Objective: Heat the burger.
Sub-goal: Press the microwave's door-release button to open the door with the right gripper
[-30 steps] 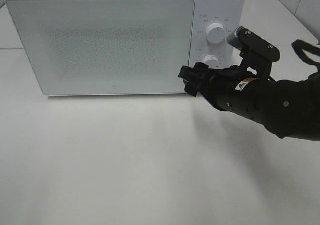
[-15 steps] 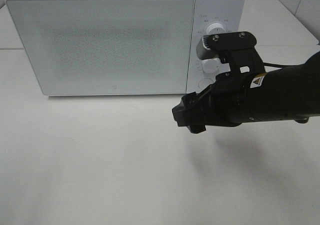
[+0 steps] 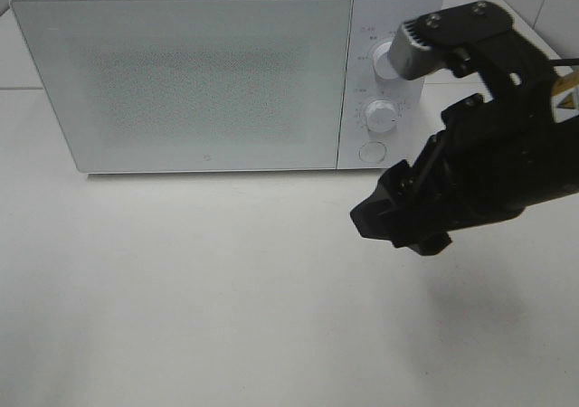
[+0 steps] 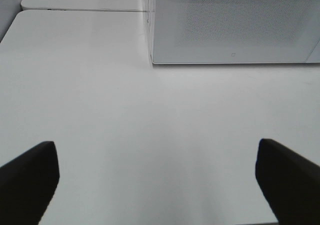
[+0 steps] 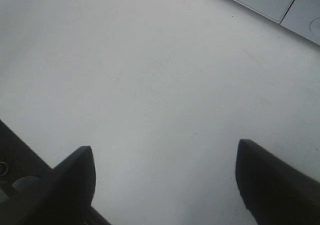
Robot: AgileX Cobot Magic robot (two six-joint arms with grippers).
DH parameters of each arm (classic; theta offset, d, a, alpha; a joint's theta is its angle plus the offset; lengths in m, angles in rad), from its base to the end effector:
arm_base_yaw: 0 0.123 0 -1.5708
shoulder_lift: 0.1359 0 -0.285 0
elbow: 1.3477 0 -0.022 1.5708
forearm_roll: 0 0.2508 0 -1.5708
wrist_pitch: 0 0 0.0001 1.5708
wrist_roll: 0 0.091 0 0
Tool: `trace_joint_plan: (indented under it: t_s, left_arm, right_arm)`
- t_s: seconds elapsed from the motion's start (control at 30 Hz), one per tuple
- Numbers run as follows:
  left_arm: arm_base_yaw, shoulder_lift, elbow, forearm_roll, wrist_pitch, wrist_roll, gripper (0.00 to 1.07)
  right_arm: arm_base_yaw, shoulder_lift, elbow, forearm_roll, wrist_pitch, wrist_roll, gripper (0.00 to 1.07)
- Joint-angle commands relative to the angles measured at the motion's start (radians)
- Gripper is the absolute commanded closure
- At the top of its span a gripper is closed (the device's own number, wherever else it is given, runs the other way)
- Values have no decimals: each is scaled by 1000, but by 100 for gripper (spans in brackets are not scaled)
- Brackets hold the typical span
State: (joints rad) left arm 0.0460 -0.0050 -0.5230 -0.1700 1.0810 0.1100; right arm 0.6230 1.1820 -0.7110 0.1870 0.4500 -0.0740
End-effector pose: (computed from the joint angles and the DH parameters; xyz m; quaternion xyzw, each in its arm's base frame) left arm -0.0092 -0.0140 0.2829 0.0325 0.8475 -0.0437 0.5279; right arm 0.1832 0.1407 0.2586 -0.2572 0.8947 0.1628 0.3267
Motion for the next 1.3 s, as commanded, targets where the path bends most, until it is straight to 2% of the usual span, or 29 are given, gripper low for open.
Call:
trace_joint_plan:
  t_s: [0.03,0.47,0.53,0.7,0.73,0.8,0.83,0.9,0.93,0.97,1.13,1.3]
  left_arm:
    - [3,-23,3,-5,-5,0,7]
    - [3,-23,3,-5,-5,0,7]
    - [3,-23,3,-5,-5,0,7]
    - [3,-23,3,-5,-5,0,7]
    - [3,-23,3,-5,-5,0,7]
    - [3,-23,3,-5,-5,0,7]
    - [3,-23,3,-5,-5,0,7]
    - [3,-23,3,-5,-5,0,7]
    - [3,-23,3,-5,-5,0,7]
    - [3,-23,3,-5,-5,0,7]
    - [3,-23,3,-5,-5,0,7]
    - [3,-23,3,-5,-5,0,7]
  right_arm:
    - [-5,-113,-7,-25,108,31,31]
    - [-5,-343,-2,-44,315,59,31]
    - [-5,-433,-2,-110,371,107,31]
    - [-18,-499,-2,-174,423,157,31]
    - [-68,-531,-2,-175,457,163,31]
    - [-100,-545,-2,-175,469,161,31]
    - [-162,-587,-2,-175,495,145,31]
    - [-194,-611,-2,-175,507,132,31]
    - [-247,-658,-1,-175,520,104,31]
    - [-247,-658,-1,-175,520,104,31]
    - [-378,-821,0,-175,551,63,31]
    - [-434,-915,38,-180,556,64,31]
